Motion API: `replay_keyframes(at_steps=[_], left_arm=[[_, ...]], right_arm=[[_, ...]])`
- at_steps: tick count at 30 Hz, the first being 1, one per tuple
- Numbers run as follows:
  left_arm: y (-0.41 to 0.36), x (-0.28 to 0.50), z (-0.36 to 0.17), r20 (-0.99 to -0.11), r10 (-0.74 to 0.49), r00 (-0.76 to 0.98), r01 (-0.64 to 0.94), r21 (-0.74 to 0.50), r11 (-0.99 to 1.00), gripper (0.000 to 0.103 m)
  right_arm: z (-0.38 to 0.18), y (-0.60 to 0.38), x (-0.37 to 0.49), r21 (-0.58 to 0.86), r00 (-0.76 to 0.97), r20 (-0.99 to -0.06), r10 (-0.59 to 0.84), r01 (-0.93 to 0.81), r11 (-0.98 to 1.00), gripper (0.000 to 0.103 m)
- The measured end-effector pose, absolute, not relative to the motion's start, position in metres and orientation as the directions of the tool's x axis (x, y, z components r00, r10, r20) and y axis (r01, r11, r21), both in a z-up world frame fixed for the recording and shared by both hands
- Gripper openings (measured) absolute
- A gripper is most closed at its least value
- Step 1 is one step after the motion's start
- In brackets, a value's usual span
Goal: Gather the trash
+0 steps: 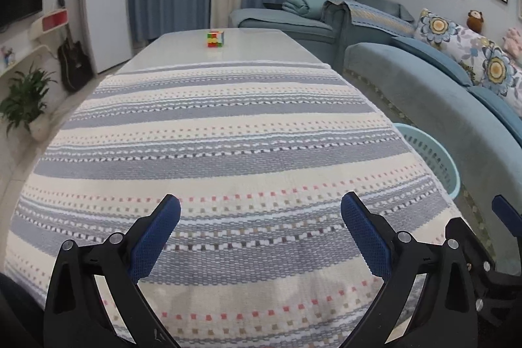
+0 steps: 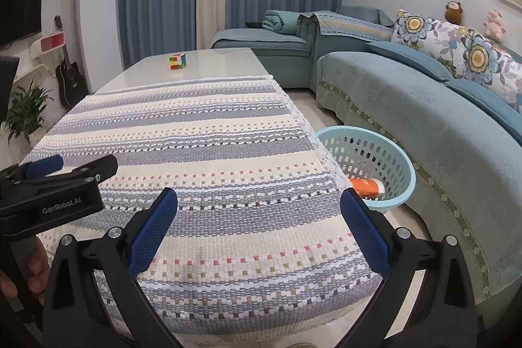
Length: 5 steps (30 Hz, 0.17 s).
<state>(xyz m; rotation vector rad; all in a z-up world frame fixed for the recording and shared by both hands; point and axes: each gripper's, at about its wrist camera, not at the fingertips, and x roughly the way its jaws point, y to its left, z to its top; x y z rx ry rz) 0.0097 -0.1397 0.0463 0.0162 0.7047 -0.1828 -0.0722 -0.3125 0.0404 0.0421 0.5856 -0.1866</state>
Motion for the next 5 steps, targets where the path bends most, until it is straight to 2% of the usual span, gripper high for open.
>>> replay_keyframes(at_steps=[5], left_arm=[[-0.134,0.010,0.047,-0.653,-0.161,0.740,0.155,-0.068,0.986,0.096]], right_arm=[[0.040,-0.299,-0.065,-0.036,0.817,-0.557,-0.150,0.157,0.987,0.095]])
